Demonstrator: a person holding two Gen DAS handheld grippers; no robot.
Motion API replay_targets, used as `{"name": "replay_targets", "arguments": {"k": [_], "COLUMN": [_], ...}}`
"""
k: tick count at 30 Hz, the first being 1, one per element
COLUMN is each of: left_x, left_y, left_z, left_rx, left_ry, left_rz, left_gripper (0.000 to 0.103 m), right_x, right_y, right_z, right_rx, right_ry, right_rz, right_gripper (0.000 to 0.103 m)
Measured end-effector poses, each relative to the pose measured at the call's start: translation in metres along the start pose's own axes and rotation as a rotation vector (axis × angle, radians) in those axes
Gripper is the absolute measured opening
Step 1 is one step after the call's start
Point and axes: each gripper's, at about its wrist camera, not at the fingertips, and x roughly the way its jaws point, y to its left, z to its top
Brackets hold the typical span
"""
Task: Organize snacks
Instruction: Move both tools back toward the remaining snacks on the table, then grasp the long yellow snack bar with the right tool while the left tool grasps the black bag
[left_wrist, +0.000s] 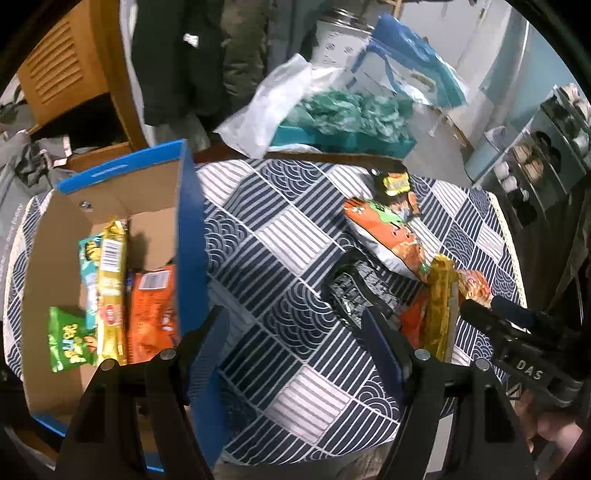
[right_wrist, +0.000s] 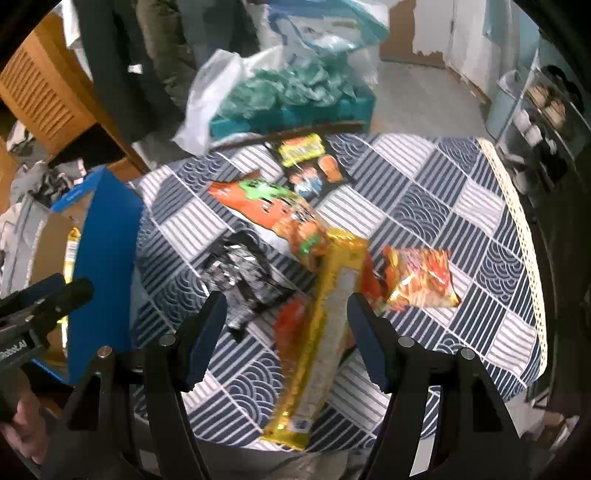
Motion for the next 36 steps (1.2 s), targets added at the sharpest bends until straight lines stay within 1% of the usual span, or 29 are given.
{"name": "replay_targets", "arguments": {"k": [9, 13, 16, 20, 21, 22, 23, 24, 25, 26, 28, 31, 36], "left_x": [0.03, 0.045, 0.057, 0.071, 0.074, 0.078, 0.08, 0.083, 0.085, 0.088, 0.092, 0.099, 0.113], "left_y": [-0.019, -0.021, -0.019, -0.018, -0.019, -0.02, -0.02, -0.021, -0.023, -0.025, -0.029, -0.033, -0.043], "left_z": [-0.001, -0.001, -0.001, 0.0, 0.0, 0.0, 0.0, 0.0, 0.001, 0.001, 0.003, 0.006, 0.014], "left_rx": [0.03, 0.012, -0.024, -0.063, -0.071, -0.079, -0.082, -0.083, -0.083, -0.083, -0.09, -0.114, -0.158], "left_ry": [0.059, 0.092, 0.112, 0.143, 0.149, 0.156, 0.161, 0.165, 0.168, 0.171, 0.178, 0.193, 0.204], "left_rz": [0.015, 0.009, 0.001, -0.012, -0.014, -0.014, -0.014, -0.01, -0.007, -0.003, 0.0, -0.009, 0.0], "left_gripper": [0.075, 0.075, 0.075, 0.075, 0.075, 0.075, 0.075, 0.075, 0.075, 0.075, 0.075, 0.075, 0.075], "right_x": [0.036, 0.047, 0.054, 0.066, 0.068, 0.072, 0.074, 0.078, 0.08, 0.081, 0.08, 0.077, 0.072], "right_y": [-0.031, -0.036, -0.039, -0.043, -0.045, -0.046, -0.046, -0.046, -0.046, -0.045, -0.041, -0.04, -0.046], "right_z": [-0.013, -0.017, -0.019, -0.024, -0.025, -0.027, -0.028, -0.03, -0.031, -0.031, -0.03, -0.028, -0.025], "right_rx": [0.076, 0.085, 0.086, 0.11, 0.116, 0.122, 0.123, 0.123, 0.121, 0.116, 0.092, 0.072, 0.074], "right_ry": [0.086, 0.111, 0.122, 0.156, 0.163, 0.173, 0.183, 0.193, 0.197, 0.196, 0.188, 0.171, 0.147], "right_rz": [-0.015, -0.021, -0.026, -0.007, -0.004, -0.002, 0.0, 0.014, 0.026, 0.036, 0.037, 0.029, 0.034], "right_gripper": [0.068, 0.068, 0.068, 0.068, 0.064, 0.057, 0.055, 0.051, 0.045, 0.043, 0.034, 0.03, 0.029]}}
